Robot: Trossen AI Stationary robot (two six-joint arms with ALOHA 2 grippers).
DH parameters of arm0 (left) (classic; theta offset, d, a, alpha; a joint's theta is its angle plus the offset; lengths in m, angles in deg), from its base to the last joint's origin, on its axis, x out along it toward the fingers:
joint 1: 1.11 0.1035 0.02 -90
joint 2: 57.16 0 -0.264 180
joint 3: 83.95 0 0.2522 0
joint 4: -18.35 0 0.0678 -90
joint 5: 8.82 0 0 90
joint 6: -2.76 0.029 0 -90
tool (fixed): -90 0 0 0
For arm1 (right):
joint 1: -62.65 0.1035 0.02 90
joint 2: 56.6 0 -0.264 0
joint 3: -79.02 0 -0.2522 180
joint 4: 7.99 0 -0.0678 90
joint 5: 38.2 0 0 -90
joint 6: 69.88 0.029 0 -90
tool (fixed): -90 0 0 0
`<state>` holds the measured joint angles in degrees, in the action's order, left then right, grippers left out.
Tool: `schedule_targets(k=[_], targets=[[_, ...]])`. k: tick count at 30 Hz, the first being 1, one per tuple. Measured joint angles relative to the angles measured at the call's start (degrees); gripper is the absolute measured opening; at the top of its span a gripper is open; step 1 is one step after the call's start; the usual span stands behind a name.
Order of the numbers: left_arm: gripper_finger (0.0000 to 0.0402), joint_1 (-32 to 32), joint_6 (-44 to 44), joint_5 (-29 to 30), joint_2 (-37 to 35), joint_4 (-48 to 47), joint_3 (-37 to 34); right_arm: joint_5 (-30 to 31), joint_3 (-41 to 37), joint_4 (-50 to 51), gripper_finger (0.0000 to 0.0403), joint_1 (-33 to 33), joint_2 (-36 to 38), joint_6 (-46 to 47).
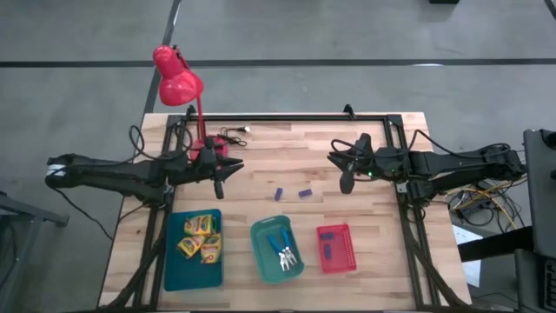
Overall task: Pick & Place School Supplies
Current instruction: Put the purple eraser into the red bin
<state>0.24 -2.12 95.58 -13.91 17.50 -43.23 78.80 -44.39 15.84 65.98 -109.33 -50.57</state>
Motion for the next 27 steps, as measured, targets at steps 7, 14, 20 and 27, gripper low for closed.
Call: schedule_targets(k=[7,14,20,27], targets=[[0.0067,0.0,-6.2,0.0,0.0,4.9,-0.3,0.0,0.0,0.0,0.0059,0.0,0.0,0.0],[0.0067,0.0,-6.3,0.0,0.0,5.7,0.1,0.0,0.0,0.0,0.0059,0.0,0.0,-1.7],[0.0067,0.0,-6.3,0.0,0.0,5.0,0.0,-5.3,0.0,0.4,0.0059,0.2,0.0,-20.1],[0.0067,0.0,-6.3,0.0,0.0,4.9,0.0,-17.2,0.0,2.3,0.0059,0.0,0.0,-28.6]])
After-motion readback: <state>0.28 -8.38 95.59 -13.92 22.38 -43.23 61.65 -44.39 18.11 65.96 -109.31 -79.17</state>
